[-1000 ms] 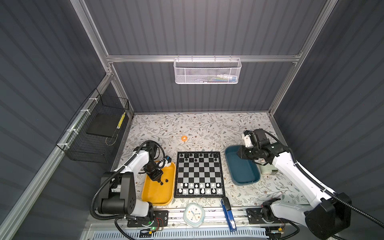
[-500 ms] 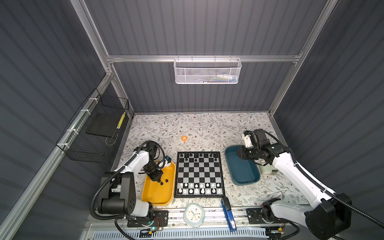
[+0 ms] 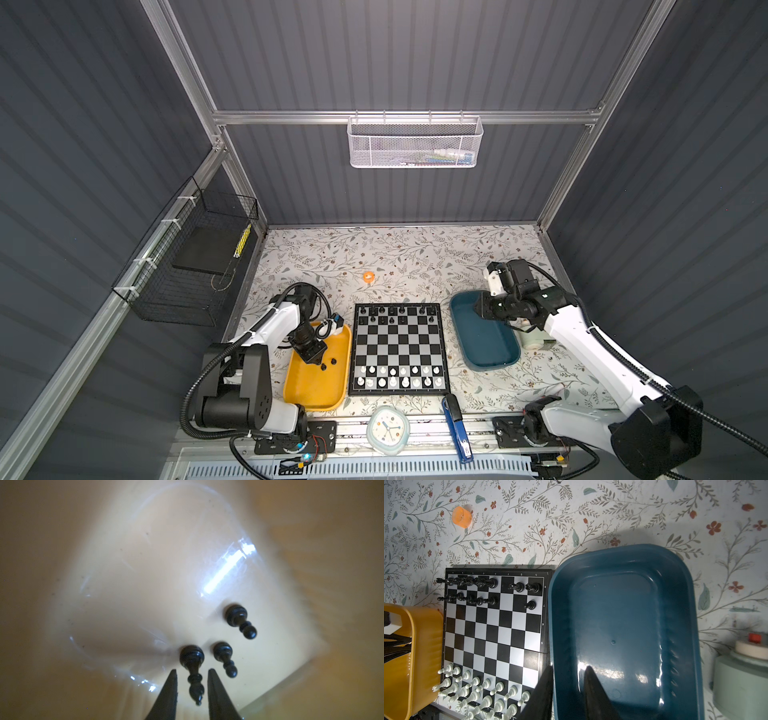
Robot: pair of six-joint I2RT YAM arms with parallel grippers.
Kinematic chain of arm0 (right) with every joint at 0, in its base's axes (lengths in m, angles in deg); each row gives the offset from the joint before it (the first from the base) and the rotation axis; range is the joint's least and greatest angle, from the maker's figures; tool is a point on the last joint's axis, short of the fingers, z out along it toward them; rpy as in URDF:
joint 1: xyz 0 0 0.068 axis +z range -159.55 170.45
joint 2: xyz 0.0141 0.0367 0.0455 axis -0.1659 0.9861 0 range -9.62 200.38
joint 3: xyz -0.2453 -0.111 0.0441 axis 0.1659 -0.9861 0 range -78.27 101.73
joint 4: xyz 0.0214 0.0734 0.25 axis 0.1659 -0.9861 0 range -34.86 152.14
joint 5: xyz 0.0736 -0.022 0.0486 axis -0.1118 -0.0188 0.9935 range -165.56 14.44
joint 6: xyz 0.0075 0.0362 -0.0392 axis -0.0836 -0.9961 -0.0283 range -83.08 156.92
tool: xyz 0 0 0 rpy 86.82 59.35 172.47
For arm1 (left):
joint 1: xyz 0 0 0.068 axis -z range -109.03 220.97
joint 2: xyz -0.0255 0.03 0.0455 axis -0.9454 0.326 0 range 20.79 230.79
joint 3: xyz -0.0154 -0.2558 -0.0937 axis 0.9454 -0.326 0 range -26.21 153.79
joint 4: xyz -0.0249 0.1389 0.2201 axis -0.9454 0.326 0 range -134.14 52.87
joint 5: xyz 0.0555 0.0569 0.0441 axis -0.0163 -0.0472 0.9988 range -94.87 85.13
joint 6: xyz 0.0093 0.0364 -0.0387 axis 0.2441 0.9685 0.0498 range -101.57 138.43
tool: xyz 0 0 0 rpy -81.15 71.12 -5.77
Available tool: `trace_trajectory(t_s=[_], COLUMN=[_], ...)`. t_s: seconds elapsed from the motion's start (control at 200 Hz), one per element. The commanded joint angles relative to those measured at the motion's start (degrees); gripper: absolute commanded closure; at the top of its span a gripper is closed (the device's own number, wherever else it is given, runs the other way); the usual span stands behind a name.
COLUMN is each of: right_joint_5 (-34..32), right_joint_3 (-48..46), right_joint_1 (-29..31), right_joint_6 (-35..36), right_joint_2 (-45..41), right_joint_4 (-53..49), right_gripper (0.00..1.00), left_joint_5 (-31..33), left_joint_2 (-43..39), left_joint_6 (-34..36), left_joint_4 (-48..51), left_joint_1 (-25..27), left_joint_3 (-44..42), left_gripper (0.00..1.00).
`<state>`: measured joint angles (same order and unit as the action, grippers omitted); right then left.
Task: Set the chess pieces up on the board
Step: 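Lower the left gripper and close it on a black pawn in the yellow tray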
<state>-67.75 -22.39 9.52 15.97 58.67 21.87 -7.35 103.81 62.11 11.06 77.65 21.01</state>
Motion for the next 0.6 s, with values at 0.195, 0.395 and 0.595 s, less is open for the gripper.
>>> trace_trajectory(t_s=[0.195,0.395,0.595], right_joint_5=[0.62,0.66,0.79], right_joint_3=[-0.68,-0.59,-0.59], right_joint_1=[-0.09,-0.09,-0.1], right_joint_6=[0.12,0.2,0.17], right_joint_2=[-0.97,-1.01,-0.87], right_joint_4=[0.25,0.23,0.26], right_gripper=[0.71,0.71,0.71], left_joint_5=[1.5,1.76,1.51], left_joint_2=[-1.67,-1.91,-1.9], left_joint_6=[-0.98,-1.19,-1.2], left_joint_4=[-0.26,-0.61,-0.64], left_joint_1=[0.79,0.79,0.84], left_joint_3=[-1.05,-1.17,-1.03], left_gripper=[0.75,0.75,0.78])
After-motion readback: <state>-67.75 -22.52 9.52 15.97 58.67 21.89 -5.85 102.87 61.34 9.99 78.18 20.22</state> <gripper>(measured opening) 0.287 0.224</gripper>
